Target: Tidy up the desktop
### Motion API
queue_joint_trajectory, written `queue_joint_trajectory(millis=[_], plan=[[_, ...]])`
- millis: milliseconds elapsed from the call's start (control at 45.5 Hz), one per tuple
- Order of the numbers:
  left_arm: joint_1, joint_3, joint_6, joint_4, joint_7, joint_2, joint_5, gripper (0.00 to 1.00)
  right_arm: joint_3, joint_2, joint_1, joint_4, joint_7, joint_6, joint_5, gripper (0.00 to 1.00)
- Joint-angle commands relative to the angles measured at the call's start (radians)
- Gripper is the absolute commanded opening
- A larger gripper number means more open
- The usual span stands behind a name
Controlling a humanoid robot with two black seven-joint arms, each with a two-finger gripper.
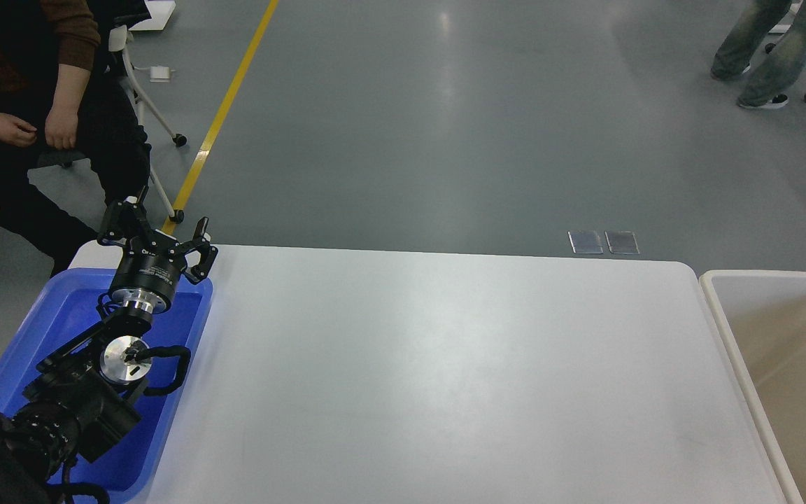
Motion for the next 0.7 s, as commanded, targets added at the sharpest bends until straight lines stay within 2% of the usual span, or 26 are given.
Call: queue_joint_trajectory(millis=[0,285,571,681], plan=[[0.0,0.0,0.0,0.0,0.001,0.0,0.0,1.0,0.002,0.078,-0.072,-0.021,-0.018,-0.033,0.019,0.0],[0.0,0.0,0.0,0.0,0.0,0.0,0.0,1.0,0.002,0.162,-0.106,-0.059,-0.018,-0.047,0.019,0.0],[0.0,0.0,0.0,0.0,0.0,0.0,0.0,1.0,0.002,0.17,-0.107,-0.058,-0.016,-0.054,0.021,0.01],[0.0,0.0,0.0,0.0,0.0,0.0,0.0,1.0,0.0,0.167,-0.106,-0.058,-0.013,-0.054,0.019,0.39]])
